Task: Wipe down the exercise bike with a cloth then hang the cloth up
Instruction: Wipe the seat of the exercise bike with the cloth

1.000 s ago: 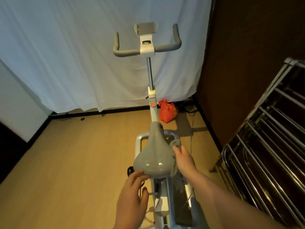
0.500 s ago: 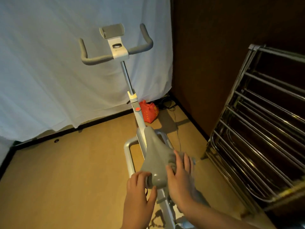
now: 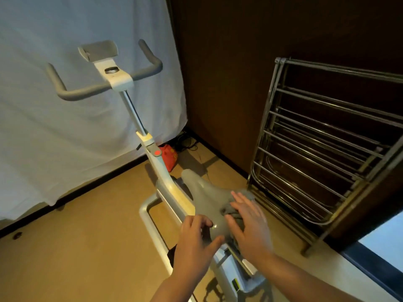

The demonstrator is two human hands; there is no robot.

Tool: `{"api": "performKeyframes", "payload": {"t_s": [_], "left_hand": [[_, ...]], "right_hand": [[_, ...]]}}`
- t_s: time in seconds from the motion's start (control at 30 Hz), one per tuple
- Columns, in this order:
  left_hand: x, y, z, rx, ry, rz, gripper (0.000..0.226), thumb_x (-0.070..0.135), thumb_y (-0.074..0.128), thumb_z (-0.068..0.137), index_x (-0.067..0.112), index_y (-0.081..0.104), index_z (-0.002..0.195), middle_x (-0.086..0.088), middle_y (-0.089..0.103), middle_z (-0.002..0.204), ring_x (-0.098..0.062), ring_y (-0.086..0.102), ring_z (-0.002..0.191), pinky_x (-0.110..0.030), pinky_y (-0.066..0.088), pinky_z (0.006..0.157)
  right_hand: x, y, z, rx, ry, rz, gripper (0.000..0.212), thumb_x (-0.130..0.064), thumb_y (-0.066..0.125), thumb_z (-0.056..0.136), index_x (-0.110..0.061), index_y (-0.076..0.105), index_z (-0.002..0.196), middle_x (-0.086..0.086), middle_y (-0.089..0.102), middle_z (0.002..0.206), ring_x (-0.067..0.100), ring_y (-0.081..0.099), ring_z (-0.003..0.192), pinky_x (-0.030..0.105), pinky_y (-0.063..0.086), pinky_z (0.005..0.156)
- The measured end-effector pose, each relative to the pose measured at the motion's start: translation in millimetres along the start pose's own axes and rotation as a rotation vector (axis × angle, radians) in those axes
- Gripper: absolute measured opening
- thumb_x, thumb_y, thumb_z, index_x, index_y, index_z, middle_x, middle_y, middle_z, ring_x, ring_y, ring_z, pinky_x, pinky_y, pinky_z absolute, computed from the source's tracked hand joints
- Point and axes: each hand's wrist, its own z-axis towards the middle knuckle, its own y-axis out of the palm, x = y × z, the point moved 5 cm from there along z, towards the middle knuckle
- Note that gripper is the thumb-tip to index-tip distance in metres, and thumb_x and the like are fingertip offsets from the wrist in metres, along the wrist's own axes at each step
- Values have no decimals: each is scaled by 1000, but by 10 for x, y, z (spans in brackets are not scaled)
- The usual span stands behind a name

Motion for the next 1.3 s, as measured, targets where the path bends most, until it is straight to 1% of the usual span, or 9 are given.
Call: {"api": "performKeyframes", "payload": {"t_s": [0.13,0.3,0.47,0.53,0.7,0.83,0.9,1.1,1.3], "left_hand": [[-45,-9,59,-24,65,-13,33,39,76,77,37,46,89,15,43,94,-8,49,86,-27,47,73],[-128,14,75,-97,84,-42,40,38,80,74,41,44,92,12,46,89,-9,49,85,-28,46,72],[-126,19,71,-28,35,-158,35,26,80,74,35,50,88,6,51,86,-12,49,79,-22,40,62],[-168,51,101,-64,18,-208,38,23,83,72,34,51,88,4,49,85,-15,48,74,-23,39,60],[-239,88,106,-115,-42,-234,43,28,87,69,34,49,90,0,46,84,-15,47,72,-25,40,60],[-231,21,59,-127,-6,-252,42,18,85,71,30,52,95,1,48,91,-13,49,77,-21,43,65],[-237,-31,41,-104,10,-210,43,22,85,72,30,52,97,6,46,96,-8,48,82,-20,42,69],[-281,-147,4,-99,-7,-232,40,17,81,76,31,53,101,11,47,104,-2,49,89,-18,44,71],[-299,-219,0,-136,-45,-193,47,18,79,78,38,52,112,21,49,112,8,50,100,-13,45,75]], "right_hand": [[-243,372,-315,35,210,-31,41,-43,27,98,-43,38,138,-22,1,158,0,-17,145,40,5,122],[-61,170,-149,193,242,195,39,-34,46,99,-29,42,138,-23,25,150,-2,6,146,45,18,121],[-511,412,-309,231,565,319,45,-29,37,102,-37,28,145,-15,-3,159,12,-10,148,42,11,121],[-399,350,-204,217,532,337,45,-29,37,103,-43,24,143,-13,-4,161,14,-8,148,41,11,121],[-222,138,-183,275,501,402,39,-30,46,99,-35,30,134,-4,24,157,18,33,142,34,45,104],[-295,216,-299,-30,189,126,27,-26,49,99,-38,43,123,-38,-3,147,-18,-18,136,20,11,116],[-202,100,-225,-54,114,33,29,-27,52,98,-36,51,125,-34,7,149,-20,-13,136,26,1,120],[-425,350,-387,-137,-247,-215,36,-36,46,91,-41,56,125,-18,34,151,-1,17,145,38,14,121],[-354,348,-302,-16,50,-106,42,-48,34,96,-44,45,137,-22,22,155,-7,0,145,36,-2,122]]}}
